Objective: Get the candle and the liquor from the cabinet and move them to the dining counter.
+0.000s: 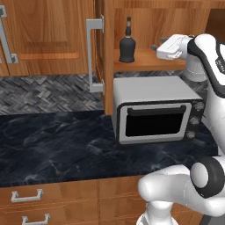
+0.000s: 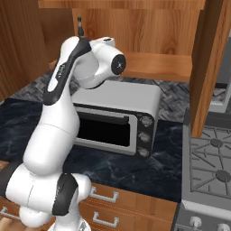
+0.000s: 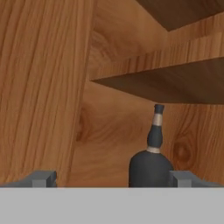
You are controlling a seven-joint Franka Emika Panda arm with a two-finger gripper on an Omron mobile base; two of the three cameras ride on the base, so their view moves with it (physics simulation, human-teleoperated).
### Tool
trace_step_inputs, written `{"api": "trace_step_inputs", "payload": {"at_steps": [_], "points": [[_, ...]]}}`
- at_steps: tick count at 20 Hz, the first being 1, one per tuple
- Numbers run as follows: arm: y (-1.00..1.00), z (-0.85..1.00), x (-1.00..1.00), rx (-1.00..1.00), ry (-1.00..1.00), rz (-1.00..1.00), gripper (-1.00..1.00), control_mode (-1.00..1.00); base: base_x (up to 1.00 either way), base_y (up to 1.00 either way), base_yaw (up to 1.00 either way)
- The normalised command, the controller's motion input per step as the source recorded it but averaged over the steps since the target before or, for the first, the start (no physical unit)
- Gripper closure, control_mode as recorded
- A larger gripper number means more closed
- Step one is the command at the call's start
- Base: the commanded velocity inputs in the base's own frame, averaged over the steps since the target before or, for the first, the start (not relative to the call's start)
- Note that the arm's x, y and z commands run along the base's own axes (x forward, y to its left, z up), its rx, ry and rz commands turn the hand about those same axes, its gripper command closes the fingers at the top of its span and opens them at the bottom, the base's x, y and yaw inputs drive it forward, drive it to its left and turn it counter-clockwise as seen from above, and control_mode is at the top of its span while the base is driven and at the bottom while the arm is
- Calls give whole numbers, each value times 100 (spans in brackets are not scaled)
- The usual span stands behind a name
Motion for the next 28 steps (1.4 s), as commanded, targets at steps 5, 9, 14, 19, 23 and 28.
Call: {"api": "trace_step_inputs", "payload": {"at_steps": [5,9,14,19,23,28], "points": [[5,0,40,0,0,6,-100,-100,0,0,0],[3,3,35,0,0,6,-100,-100,0,0,0],[11,8,37,-1,0,4,-100,-100,0,0,0],[8,4,39,-1,0,4,-100,-100,0,0,0],[10,0,37,-1,0,3,-100,-100,0,0,0],[5,0,43,0,0,0,-100,-100,0,0,0]]}}
